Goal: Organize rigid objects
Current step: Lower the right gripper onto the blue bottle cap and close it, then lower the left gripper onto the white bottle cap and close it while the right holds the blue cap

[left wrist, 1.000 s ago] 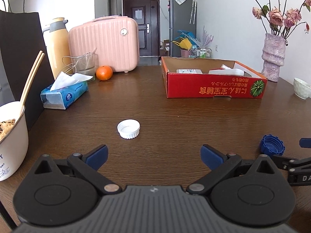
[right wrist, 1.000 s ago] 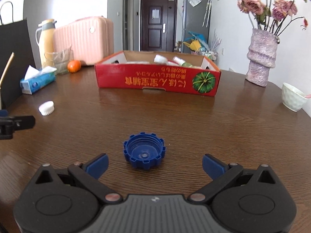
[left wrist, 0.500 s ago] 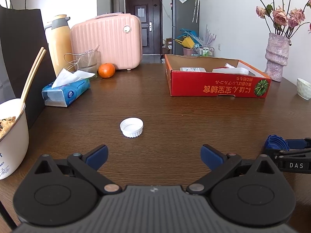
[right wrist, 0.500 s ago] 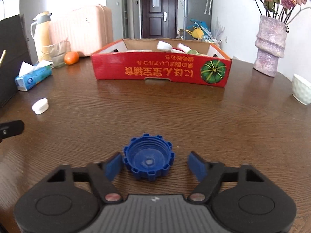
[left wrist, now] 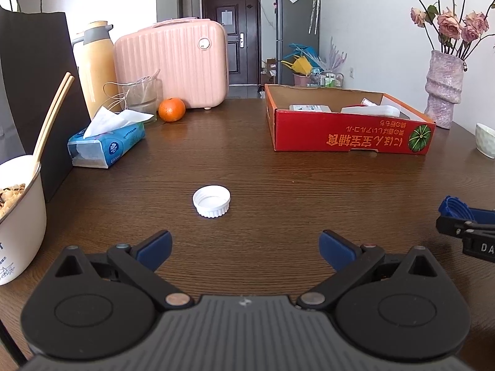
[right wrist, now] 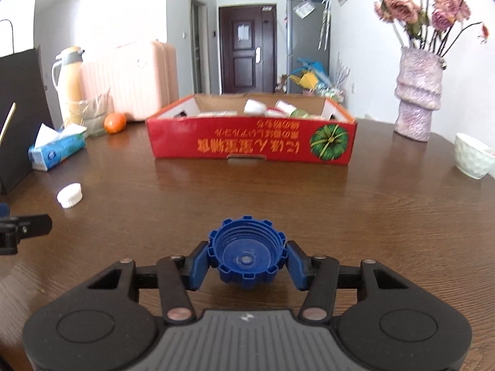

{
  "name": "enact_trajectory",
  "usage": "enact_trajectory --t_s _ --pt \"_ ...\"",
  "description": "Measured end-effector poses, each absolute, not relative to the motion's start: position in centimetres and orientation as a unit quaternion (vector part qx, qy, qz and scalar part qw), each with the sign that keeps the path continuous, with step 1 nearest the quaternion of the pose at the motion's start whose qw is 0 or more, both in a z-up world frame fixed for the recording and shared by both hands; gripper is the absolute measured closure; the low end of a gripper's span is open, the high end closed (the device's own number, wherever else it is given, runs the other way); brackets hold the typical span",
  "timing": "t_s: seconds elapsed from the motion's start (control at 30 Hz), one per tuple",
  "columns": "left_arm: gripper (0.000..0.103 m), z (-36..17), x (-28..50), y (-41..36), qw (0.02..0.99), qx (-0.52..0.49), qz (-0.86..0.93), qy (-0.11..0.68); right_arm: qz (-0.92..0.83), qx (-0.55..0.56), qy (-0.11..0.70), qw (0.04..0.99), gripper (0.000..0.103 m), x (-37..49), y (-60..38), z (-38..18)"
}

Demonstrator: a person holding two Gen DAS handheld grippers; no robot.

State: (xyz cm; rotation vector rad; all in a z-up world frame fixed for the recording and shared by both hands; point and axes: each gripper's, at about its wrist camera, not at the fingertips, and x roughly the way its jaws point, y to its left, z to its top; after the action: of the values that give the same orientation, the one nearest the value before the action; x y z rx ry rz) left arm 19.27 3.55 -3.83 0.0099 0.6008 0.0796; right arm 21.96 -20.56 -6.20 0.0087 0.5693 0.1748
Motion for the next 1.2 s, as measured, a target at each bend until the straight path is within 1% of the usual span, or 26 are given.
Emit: enact_trajectory --t_s 0.27,0.4,0.9,1.2 --pt "0.000 -3.9 20.4 4.3 0.951 0.005 0.058 0.302 0.072 0.024 0.237 0.969 0.051 21.1 -21.6 -5.4" --pt "0.000 -3.8 21.2 4.9 0.951 0.007 0.072 0.302 0.070 0.031 0.227 0.971 0.051 20.9 -21.9 -5.2" --pt "0.000 -3.7 26.9 7.2 0.940 0.025 0.105 0.323 0.063 0.041 0.219 0.973 0.051 20.7 -22.2 -5.4" --pt "0.000 -6.2 30.7 8.0 0.923 0.019 0.110 0.369 0.060 0.040 0.219 0.973 0.051 20.8 -22.0 -5.5"
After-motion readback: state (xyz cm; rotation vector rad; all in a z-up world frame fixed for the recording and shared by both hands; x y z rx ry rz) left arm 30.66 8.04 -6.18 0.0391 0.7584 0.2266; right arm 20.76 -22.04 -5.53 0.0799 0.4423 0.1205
